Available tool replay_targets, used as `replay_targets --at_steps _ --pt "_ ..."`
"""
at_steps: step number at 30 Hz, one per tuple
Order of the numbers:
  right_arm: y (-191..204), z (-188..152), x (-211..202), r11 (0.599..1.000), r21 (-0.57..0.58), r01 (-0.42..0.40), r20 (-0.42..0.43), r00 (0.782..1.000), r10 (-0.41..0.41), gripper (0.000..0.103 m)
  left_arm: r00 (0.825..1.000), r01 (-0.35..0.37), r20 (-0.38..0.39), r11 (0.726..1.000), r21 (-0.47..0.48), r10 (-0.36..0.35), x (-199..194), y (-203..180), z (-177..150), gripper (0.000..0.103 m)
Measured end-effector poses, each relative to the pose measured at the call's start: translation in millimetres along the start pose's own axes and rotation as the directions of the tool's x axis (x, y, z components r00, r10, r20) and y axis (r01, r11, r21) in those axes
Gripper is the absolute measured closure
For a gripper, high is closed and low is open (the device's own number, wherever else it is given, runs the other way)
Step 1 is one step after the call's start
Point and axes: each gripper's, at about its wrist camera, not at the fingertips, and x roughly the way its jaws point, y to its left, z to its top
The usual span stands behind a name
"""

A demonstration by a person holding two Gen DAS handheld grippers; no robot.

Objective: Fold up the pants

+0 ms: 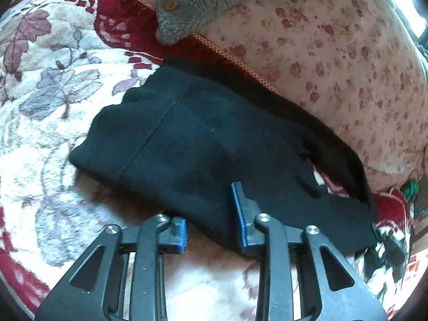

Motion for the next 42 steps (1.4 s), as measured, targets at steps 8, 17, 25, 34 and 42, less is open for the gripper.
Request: replay_targets --at_steps 8,17,25,34,42 --pt "38 0 -28 0.985 -0.169 -0.044 0.084 0.995 0.059 0.098 0.998 0.062 0.028 0.998 0.006 -0.062 -1 -10 4 0.091" --pt "121 -27 -111 0.879 -0.476 -0.011 0.143 0.986 0.090 0.098 0.977 0.200 0.054 0.975 0.092 -0.206 -70 -20 3 0.092" --pt "17 -85 -103 0.860 -0.437 0.264 -0.148 0.922 -0.358 0.092 0.995 0.058 -0.087 0.985 0.165 -0.044 -52 27 -43 0.092" --pt "3 -64 -142 0.908 -0.337 0.251 -0.093 0.950 -0.297 0.076 0.999 0.018 -0.042 0.996 0.090 -0.014 -58 41 -48 0.073" --pt "12 -23 -188 0.774 -0.348 0.528 0.118 0.844 -0.523 0.076 0.999 -0.023 -0.027 0.999 0.035 0.024 -70 58 -45 0.070"
